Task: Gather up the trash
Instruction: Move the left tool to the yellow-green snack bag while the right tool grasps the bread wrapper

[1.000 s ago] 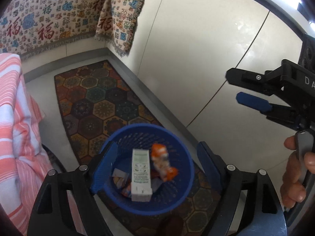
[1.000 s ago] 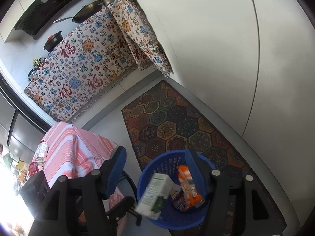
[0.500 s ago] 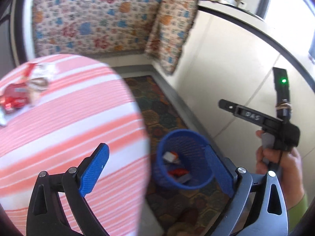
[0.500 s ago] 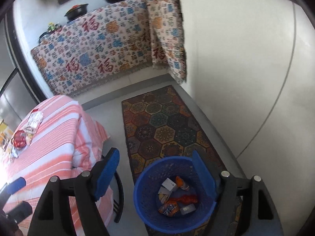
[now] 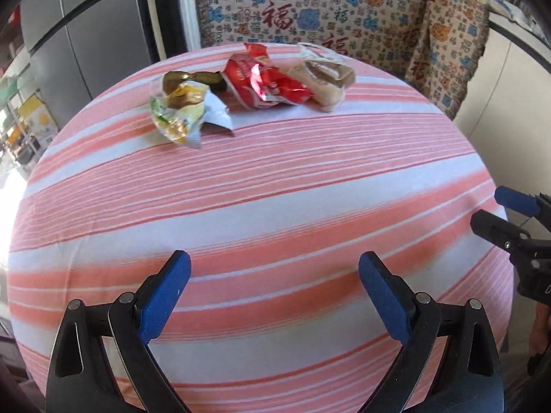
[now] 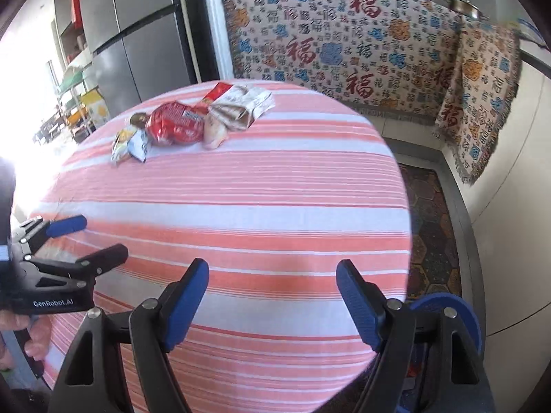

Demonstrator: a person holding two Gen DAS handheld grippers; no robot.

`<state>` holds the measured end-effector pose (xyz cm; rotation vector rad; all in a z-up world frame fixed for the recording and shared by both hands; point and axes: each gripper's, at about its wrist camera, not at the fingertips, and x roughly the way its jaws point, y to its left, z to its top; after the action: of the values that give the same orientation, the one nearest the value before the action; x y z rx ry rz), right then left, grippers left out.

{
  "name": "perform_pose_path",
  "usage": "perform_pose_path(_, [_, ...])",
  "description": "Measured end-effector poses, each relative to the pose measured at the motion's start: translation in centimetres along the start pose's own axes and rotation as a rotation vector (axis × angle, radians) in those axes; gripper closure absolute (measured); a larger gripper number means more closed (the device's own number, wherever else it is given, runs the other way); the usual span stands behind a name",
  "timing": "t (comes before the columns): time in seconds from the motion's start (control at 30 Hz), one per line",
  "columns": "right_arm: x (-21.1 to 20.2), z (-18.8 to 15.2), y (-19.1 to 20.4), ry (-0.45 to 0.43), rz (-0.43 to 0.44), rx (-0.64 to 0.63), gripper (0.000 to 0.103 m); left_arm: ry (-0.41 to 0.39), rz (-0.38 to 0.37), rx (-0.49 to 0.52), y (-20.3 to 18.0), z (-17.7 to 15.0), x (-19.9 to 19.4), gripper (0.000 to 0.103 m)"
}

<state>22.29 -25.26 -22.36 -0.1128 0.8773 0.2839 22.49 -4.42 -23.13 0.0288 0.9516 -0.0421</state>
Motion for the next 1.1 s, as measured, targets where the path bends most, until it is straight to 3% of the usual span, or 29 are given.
perform_pose_path(0.2, [2.6, 1.6, 2.0, 0.026, -0.034, 0.016, 0.024, 0.000, 0.006, -0.012, 3.7, 0.2, 0.8, 0.000])
perform_pose_path(0.57, [5.0, 3.5, 3.8, 0.015, -0.065, 0.019, 0.013, -0.015, -0.012, -0.015, 4.3, 1.1, 1.1, 0.001])
perform_pose_path(0.77, [5.0, 3.5, 3.8, 0.015, -0.064, 0.021, 0.012, -0.070, -0.047, -0.104, 6.5, 6.8, 2.1, 0.001])
perform_pose_path(0.93, [5.1, 3.6, 3.7, 0.016, -0.063, 0.021, 0.011, 0.004, 0.005, -0.149, 7.8, 11.0, 6.7, 0.001])
perform_pose_path(1.0, [5.2, 3.7, 3.8, 0.016, -0.062, 0.021, 0.010, -0.019, 0.011, -0.146, 8.1, 11.3, 7.0, 0.014])
perform_pose_path(1.03, [5.2, 3.7, 3.8, 0.016, -0.061, 0.021, 0.010, -0.024, 0.013, -0.134, 8.1, 11.3, 7.1, 0.032])
perform_pose_path(1.1, [5.2, 3.7, 3.8, 0.016, -0.059, 0.022, 0.010, -0.042, -0.011, -0.115, 8.4, 10.8, 6.7, 0.036])
